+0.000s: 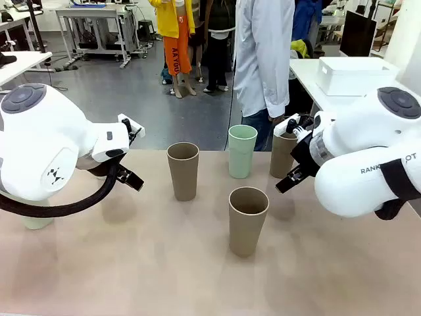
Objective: Stack the cups and store them in the basket.
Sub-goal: Pick up two Reusable plastic cups , one in each hand.
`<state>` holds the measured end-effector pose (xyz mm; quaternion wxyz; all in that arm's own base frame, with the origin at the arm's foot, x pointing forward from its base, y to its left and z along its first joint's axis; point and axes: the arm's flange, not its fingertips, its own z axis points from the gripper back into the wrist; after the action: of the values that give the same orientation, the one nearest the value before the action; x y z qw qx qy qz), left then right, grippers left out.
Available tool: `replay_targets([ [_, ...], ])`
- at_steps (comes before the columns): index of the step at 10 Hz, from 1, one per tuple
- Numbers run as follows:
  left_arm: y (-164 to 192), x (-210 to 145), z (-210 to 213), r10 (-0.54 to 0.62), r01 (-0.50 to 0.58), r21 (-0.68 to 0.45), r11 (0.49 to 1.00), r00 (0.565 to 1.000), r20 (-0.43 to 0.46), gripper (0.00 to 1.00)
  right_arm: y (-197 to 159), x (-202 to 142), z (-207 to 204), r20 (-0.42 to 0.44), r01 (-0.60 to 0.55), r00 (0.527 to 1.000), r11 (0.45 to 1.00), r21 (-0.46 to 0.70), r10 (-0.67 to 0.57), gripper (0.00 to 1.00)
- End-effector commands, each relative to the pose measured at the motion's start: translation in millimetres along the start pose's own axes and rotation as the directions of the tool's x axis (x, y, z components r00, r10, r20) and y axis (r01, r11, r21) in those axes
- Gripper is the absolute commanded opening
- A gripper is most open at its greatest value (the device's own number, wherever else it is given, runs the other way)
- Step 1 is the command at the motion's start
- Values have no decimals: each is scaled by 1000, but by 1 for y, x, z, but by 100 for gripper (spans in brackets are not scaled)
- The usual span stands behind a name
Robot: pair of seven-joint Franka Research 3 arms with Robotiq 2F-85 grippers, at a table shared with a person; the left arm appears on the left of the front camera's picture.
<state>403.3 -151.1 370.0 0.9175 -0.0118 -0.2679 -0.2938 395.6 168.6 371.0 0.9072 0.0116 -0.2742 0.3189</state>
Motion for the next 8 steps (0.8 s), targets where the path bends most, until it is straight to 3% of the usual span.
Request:
replay_targets([
  [1,0,0,0,0,0,0,1000,1000,0,100,0,0,0,0,0,1000,1000,0,0,100],
  [8,0,0,0,0,0,0,1000,1000,0,100,0,0,0,0,0,1000,1000,0,0,100],
])
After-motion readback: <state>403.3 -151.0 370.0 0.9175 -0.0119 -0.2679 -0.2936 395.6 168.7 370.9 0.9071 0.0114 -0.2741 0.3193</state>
